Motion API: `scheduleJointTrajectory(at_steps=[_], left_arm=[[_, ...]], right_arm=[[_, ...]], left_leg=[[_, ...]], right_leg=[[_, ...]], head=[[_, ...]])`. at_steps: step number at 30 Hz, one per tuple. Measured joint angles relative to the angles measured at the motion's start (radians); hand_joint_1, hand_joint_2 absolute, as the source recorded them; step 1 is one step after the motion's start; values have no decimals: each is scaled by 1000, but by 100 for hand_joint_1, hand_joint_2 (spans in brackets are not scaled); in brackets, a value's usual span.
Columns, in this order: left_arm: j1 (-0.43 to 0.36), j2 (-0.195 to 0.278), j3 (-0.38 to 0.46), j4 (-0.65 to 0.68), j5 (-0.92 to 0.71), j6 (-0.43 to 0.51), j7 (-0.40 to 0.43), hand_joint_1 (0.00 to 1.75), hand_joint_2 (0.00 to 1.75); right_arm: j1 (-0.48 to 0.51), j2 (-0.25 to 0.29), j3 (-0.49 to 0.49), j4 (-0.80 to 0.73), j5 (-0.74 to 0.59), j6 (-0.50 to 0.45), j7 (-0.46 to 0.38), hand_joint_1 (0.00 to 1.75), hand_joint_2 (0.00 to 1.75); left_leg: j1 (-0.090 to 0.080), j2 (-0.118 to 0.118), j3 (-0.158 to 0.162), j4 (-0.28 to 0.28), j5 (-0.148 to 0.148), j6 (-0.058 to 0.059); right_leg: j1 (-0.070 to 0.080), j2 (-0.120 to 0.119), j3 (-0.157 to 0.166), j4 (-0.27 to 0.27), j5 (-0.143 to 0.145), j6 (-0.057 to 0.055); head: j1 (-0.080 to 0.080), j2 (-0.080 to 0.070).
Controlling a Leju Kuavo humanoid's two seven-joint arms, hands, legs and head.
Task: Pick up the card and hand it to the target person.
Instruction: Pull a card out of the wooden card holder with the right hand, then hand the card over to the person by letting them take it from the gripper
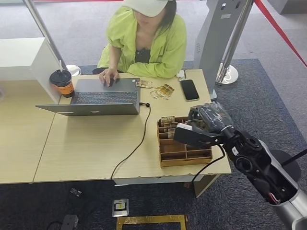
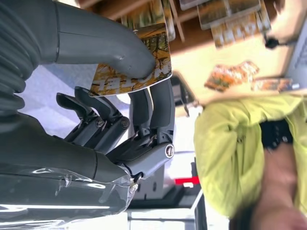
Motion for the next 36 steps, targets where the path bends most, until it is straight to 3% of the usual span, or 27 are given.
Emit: scheduleJointTrajectory(at_steps=[9,17,28,36], left_arm=[[-1,0,0,0,0,1,5,0,175],[-14,-5,0,0,-11,4,11,0,175],[-46,-23,-10,0,-52,6,38,0,175],[-56,-29,-25,0,-44,13,45,0,175]], right_arm=[[-111,-58,5,-71,-66,-5,6,175,175],[-181,-41,52,-15,154,-151,21,175,175],[-318,142,145,335,409,-461,-8,175,175],[-405,295,194,616,515,-564,-22,168,175]], left_leg=[[0,0,0,0,0,0],[0,-1,-1,-1,0,0],[1,-3,-1,-1,1,0],[1,-3,-2,-1,1,0]], right_leg=[[0,0,0,0,0,0],[0,-1,1,0,0,0],[0,-2,1,1,0,0],[0,-2,0,1,0,0]], head=[[0,0],[0,0],[-1,0],[0,0]])
